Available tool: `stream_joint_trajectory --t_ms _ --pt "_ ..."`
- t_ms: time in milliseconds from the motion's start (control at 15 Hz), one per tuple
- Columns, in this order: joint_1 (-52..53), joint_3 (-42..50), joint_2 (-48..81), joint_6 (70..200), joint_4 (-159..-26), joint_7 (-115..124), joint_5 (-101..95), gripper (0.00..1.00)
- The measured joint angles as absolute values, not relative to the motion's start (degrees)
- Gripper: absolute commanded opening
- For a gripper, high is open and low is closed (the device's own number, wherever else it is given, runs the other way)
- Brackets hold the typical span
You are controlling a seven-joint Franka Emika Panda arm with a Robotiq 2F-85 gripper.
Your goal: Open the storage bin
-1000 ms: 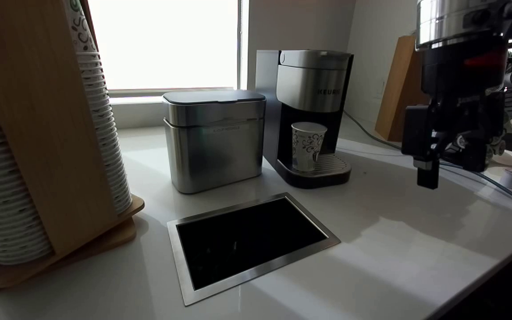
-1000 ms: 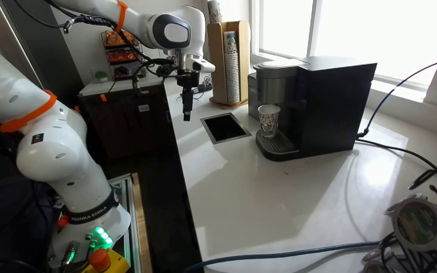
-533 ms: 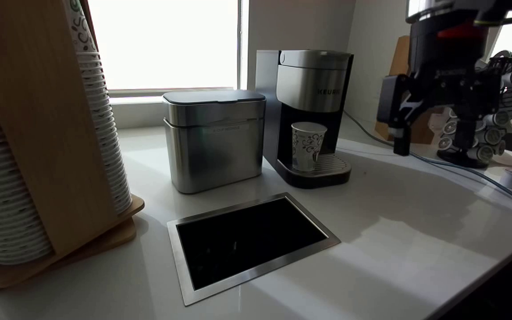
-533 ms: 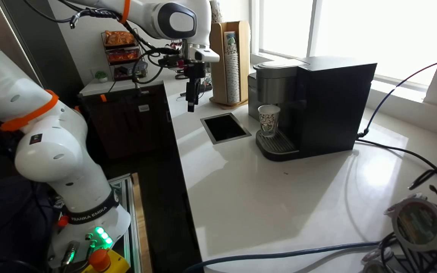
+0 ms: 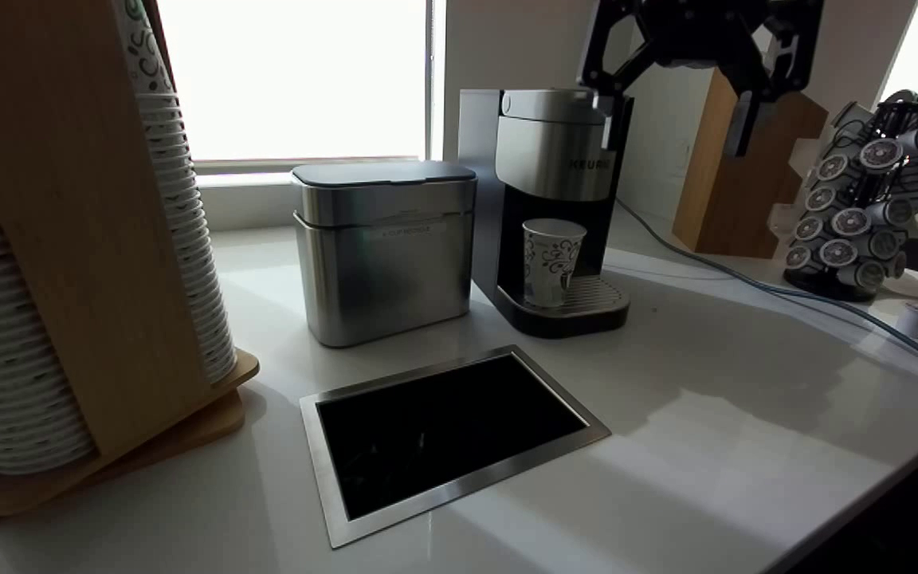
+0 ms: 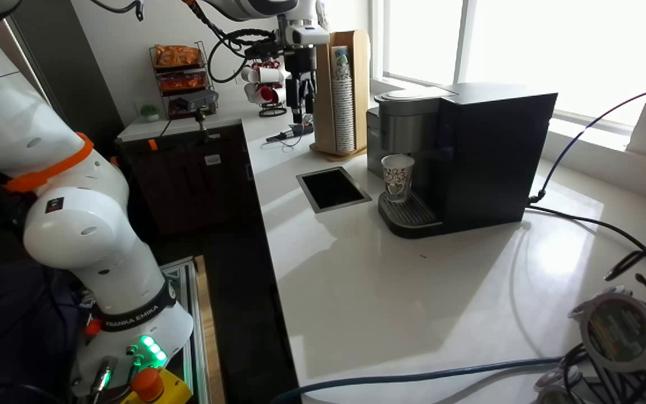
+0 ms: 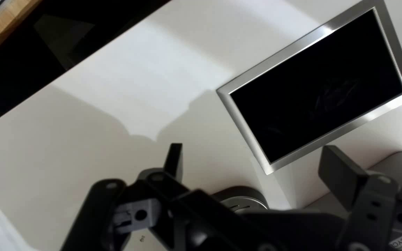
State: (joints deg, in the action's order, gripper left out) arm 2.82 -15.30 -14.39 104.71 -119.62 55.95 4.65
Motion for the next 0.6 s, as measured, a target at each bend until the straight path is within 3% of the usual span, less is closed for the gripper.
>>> stream_joint_trajectory --t_ms 267,600 --pt "3.1 -15.4 -13.7 104.3 -118.8 56.8 4.0 1.0" --pt "2.7 -19.7 -7.5 111.8 -114.7 75.1 1.2 1.0"
